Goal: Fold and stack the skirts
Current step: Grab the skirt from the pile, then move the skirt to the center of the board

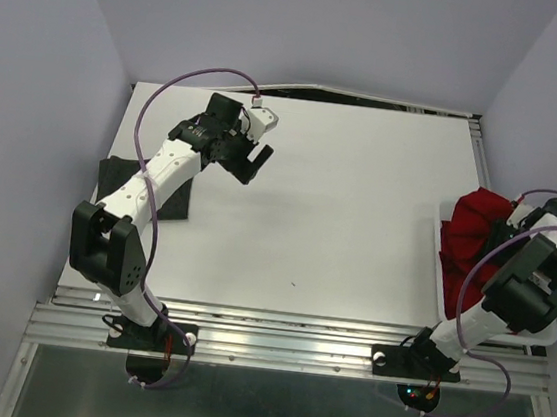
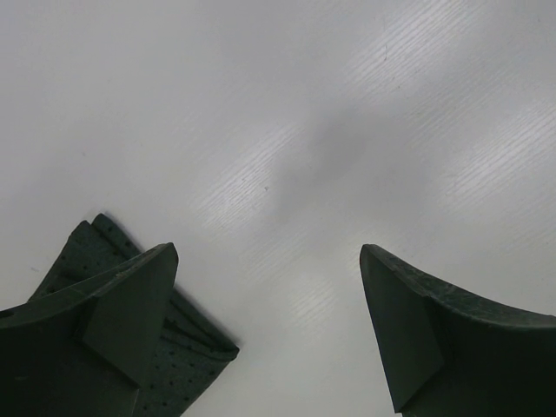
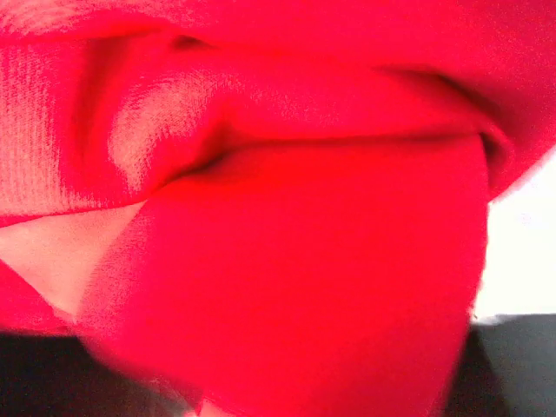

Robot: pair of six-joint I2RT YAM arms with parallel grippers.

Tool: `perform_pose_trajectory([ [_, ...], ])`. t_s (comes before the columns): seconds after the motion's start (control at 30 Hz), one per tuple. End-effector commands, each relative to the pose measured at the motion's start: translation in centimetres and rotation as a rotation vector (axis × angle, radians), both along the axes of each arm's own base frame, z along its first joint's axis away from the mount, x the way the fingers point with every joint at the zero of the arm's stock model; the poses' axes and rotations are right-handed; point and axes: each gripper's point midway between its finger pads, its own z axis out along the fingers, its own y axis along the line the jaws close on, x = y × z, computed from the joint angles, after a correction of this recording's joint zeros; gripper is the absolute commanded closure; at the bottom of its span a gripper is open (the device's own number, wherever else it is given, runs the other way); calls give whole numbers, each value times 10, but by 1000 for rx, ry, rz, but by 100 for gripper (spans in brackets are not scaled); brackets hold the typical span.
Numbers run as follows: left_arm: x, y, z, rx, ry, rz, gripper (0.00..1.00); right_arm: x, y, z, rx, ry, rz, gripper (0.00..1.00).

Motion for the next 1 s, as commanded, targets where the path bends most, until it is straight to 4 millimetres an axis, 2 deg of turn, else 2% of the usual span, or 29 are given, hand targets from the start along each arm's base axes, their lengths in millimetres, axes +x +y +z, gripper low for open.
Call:
perform_pose_trajectory([
  [0.0,-3,-2,20,-29,-52,2,2,11,-2,43,-39,-117,-1,60],
  [0.03,-4,-3,21,-33,-54,-3,2,15,-1,57,-46,-150,4,67],
  [0.07,-4,-3,23,-38,-60,-5,2,20,-8,82,-75,-195,-4,88],
  [0.1,-4,-4,25,-39,-65,-8,2,25,-10,100,-95,-232,-3,97],
  [0.13,-4,-4,25,-37,-65,-9,2,30,-9,124,-117,-289,7,99],
  [0.17,-3,-4,28,-38,-71,-11,2,29,-9,141,-117,-314,-5,99],
  [0.2,-3,-4,29,-39,-74,-11,2,39,-14,177,-161,-387,2,99],
  [0.27,-3,-5,30,-43,-73,-16,2,45,-10,217,-174,-472,-2,99],
  [0.3,-3,-5,30,-45,-72,-18,2,51,-11,257,-223,-554,7,99],
  [0.4,-4,-6,33,-51,-79,-21,2,59,2,313,-216,-694,20,99],
  [0.43,-4,-6,33,-53,-82,-19,2,62,9,351,-239,-785,48,99],
  [0.5,-2,-6,37,-59,-93,-15,2,68,17,383,-216,-870,49,99],
  [0.53,-2,-7,38,-65,-92,-14,2,69,30,419,-205,-968,77,99],
  [0.6,-1,-9,41,-71,-94,-13,2,74,39,446,-179,-1052,103,99],
  [0.67,1,-9,41,-84,-79,0,2,76,60,483,-101,-1182,147,99],
  [0.73,5,-10,47,-104,-84,5,2,76,76,503,-39,-1263,191,99],
  [0.77,7,-9,47,-119,-77,18,2,73,95,526,49,-1341,251,99],
  [0.8,9,-8,51,-133,-80,25,2,70,110,523,142,-1346,300,99],
  [0.83,11,-7,55,-151,-85,32,2,71,112,531,180,-1383,290,99],
  [0.87,15,-4,60,-184,-81,40,2,63,129,551,232,-1458,383,99],
  [0.9,17,-2,63,-202,-79,46,2,68,132,544,270,-1465,401,99],
  [0.93,20,2,69,-237,-79,54,2,65,154,554,268,-1510,501,99],
  [0.97,22,5,73,-256,-78,59,2,67,165,553,285,-1511,539,99],
])
